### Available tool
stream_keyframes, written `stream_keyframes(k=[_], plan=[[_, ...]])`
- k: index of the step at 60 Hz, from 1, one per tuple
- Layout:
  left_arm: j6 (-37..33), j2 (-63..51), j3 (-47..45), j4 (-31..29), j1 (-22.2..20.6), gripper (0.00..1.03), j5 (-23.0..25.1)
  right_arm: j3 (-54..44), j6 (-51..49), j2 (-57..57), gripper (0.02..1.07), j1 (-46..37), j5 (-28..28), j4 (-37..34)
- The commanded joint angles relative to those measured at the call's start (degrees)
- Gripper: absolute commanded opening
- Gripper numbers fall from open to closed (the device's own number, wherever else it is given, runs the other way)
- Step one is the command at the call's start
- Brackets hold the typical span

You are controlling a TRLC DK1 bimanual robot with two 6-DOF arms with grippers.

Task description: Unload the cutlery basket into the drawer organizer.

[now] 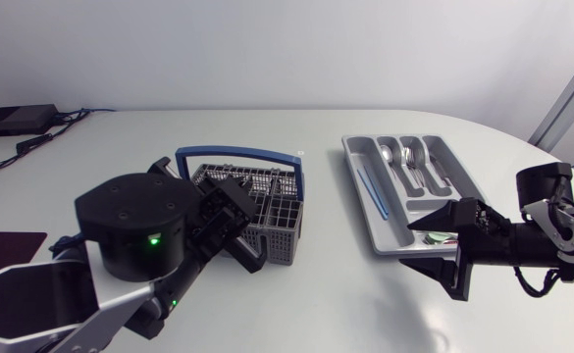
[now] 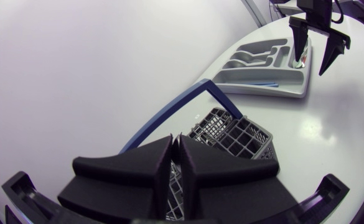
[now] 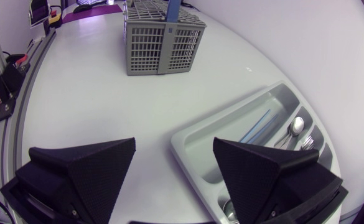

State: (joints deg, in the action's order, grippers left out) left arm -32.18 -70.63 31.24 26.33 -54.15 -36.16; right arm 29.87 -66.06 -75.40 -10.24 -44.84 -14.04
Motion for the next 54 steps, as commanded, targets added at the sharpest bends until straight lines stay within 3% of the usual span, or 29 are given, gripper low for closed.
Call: stream_keyframes(k=[1, 32, 54], plan=[[-0.60, 2.25, 2.86, -1.01, -0.34, 0.03, 0.74, -0.42, -0.73, -1.16, 0.92, 0.13, -0.42, 0.60], [9.68, 7.53, 10.33, -17.89, 3.79, 0.03, 8.92, 0.28, 1.02, -0.01, 0.92, 1.10, -0.86, 0.68], [9.68, 13.15, 10.94, -20.17, 3.53, 0.03, 9.00, 1.07, 7.44, 5.70, 0.92, 5.49, -0.51, 0.24]])
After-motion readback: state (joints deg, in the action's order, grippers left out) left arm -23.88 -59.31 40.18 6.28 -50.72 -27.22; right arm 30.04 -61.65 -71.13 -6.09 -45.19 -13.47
